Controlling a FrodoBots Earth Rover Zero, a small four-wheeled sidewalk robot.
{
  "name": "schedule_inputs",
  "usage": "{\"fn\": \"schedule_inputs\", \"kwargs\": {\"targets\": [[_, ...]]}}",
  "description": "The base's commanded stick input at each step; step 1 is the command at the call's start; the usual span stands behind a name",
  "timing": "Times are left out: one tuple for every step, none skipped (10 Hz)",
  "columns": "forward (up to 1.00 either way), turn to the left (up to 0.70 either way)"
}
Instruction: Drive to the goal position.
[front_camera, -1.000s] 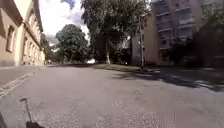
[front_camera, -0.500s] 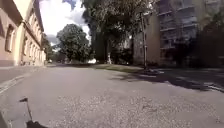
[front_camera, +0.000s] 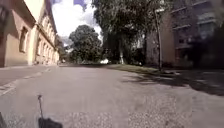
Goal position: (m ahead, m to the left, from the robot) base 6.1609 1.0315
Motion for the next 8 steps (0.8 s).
{"fn": "schedule_inputs", "kwargs": {"targets": [[0.70, 0.00], [0.70, 0.17], [0.70, 0.35], [0.70, 0.31], [0.70, 0.00], [0.70, 0.00], [0.70, 0.08], [0.70, 0.35]]}}
